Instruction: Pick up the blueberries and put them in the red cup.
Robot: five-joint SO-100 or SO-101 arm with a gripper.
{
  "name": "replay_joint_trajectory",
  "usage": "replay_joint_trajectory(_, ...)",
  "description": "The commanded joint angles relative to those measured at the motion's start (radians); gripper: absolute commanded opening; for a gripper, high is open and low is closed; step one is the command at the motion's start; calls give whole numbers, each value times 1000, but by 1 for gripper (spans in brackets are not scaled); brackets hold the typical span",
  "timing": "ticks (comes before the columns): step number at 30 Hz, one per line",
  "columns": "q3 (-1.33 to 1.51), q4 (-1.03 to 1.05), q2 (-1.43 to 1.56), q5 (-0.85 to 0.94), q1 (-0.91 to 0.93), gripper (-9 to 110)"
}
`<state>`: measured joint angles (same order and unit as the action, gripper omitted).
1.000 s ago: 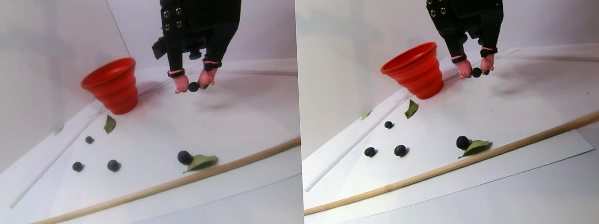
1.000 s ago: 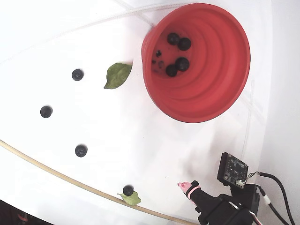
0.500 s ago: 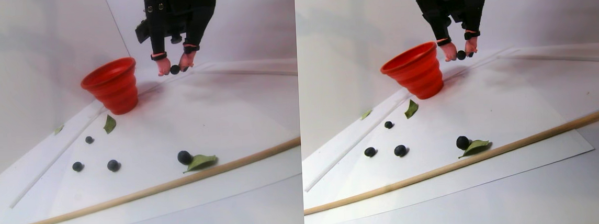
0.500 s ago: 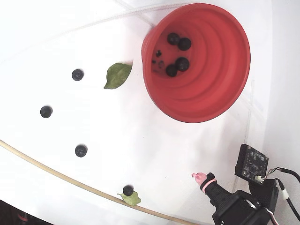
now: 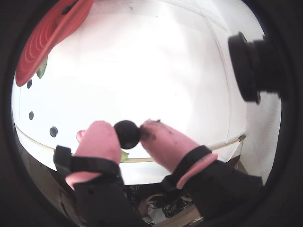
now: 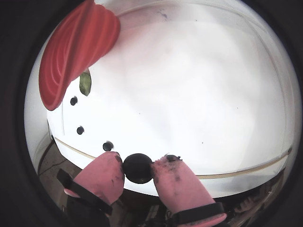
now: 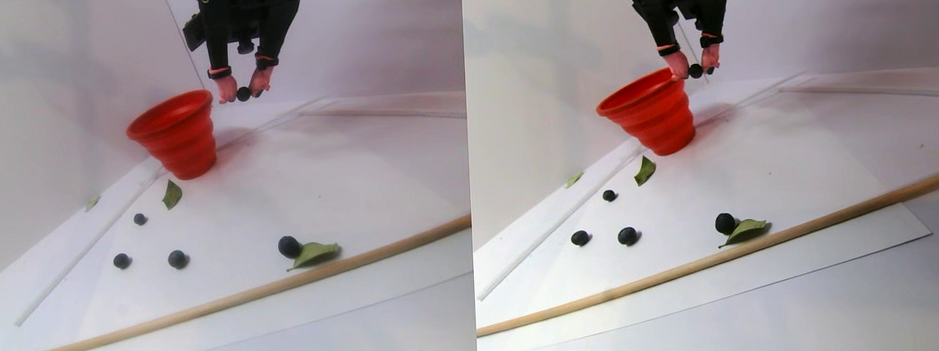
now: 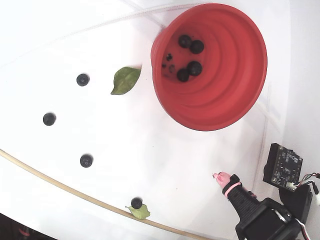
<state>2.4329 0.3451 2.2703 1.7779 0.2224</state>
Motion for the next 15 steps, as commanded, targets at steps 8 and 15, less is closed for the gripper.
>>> replay_joint_trajectory(8,-67,-58,114,80,-123,11)
replay_joint_trajectory(15,-64,-132,103,130,-187,11)
